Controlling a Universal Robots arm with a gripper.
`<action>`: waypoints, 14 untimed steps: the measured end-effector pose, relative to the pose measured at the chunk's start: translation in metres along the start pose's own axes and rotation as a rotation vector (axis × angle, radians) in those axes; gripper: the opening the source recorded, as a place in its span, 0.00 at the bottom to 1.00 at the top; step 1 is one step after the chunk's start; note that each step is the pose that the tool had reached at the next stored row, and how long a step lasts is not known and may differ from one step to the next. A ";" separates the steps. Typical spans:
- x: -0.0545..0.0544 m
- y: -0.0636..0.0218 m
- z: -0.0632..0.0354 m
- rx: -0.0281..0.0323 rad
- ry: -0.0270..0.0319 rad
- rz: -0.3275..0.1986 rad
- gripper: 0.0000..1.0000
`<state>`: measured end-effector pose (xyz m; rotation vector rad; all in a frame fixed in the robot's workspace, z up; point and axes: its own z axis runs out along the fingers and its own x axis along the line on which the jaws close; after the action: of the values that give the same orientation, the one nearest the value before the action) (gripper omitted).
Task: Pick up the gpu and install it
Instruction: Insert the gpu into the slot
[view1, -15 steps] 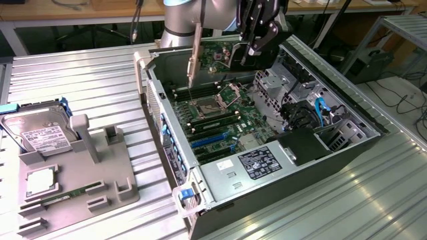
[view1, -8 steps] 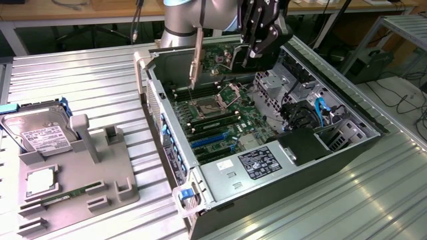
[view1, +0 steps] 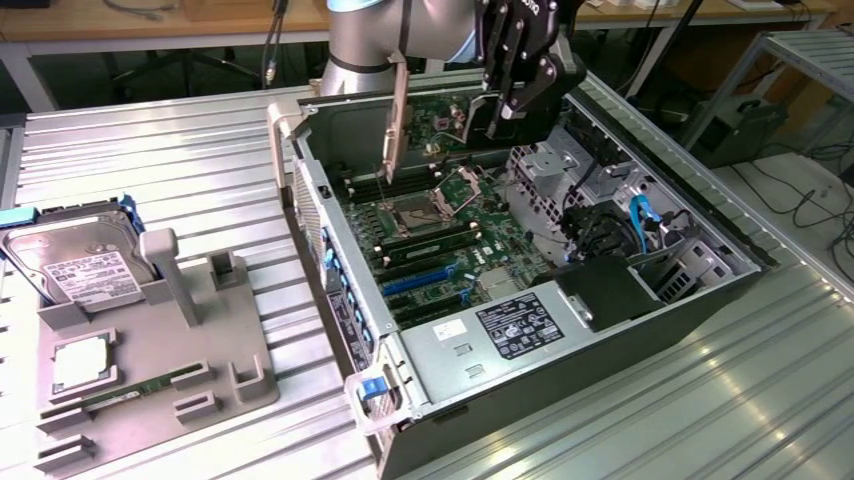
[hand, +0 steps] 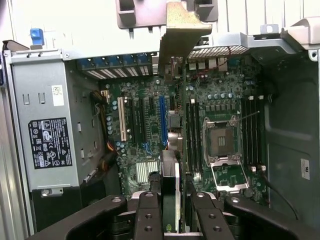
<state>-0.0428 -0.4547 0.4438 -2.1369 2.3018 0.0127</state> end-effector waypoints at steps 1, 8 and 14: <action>0.000 0.0000 0.0005 -0.0001 0.0002 -0.008 0.27; 0.000 0.0000 0.0059 0.0038 0.0004 -0.049 0.27; 0.000 -0.0001 0.0089 0.0060 0.0004 -0.057 0.27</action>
<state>-0.0428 -0.4547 0.4349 -2.1992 2.2367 0.0053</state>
